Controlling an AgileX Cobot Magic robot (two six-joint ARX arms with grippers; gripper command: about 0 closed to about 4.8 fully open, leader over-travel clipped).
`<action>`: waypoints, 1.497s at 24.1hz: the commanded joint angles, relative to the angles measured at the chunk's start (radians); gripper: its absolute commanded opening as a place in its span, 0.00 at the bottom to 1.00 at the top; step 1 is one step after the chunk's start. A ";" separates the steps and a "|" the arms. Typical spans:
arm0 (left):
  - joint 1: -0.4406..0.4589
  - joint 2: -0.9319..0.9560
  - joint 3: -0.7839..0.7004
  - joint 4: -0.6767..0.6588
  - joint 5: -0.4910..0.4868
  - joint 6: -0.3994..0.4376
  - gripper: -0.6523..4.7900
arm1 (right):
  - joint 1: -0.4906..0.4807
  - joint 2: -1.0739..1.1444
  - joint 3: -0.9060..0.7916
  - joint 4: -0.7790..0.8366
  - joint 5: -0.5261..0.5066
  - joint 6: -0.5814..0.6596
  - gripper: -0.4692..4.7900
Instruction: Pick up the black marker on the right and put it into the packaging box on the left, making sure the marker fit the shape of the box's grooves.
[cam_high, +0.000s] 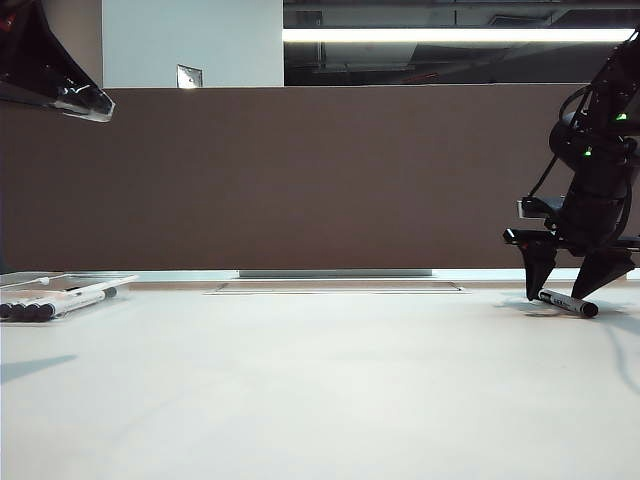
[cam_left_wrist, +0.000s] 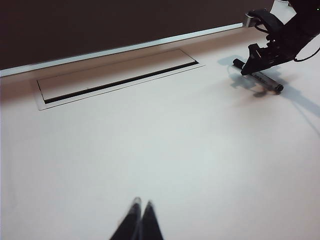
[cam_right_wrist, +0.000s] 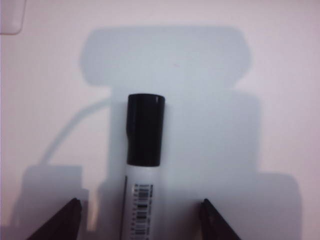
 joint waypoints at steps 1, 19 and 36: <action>-0.001 0.000 0.004 0.013 0.004 -0.003 0.11 | 0.000 0.006 0.006 0.007 -0.002 -0.003 0.71; -0.001 -0.001 0.004 0.013 0.004 -0.003 0.11 | 0.005 0.006 0.005 -0.040 0.014 -0.056 0.56; -0.001 -0.001 0.004 0.013 0.004 -0.003 0.11 | 0.007 0.006 0.005 -0.052 0.013 -0.056 0.47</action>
